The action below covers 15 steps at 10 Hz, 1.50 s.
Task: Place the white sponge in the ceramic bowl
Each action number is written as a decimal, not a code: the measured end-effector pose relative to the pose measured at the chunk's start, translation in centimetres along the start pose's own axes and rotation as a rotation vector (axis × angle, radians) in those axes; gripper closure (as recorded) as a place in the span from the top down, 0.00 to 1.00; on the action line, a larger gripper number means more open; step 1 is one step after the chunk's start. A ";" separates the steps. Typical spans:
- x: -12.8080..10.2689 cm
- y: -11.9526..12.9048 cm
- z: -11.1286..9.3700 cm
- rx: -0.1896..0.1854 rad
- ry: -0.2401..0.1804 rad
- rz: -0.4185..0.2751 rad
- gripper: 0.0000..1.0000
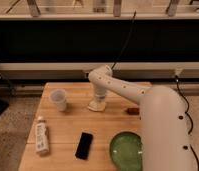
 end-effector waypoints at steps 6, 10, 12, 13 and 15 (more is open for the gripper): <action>2.8 2.6 -2.5 0.011 0.027 -0.021 0.02; 4.7 5.1 -4.3 0.014 0.046 -0.023 0.02; 5.2 5.8 -5.0 0.022 0.049 -0.024 0.02; 5.8 6.5 -5.2 0.022 0.052 -0.019 0.02; 6.7 8.3 -5.7 0.021 0.056 -0.018 0.02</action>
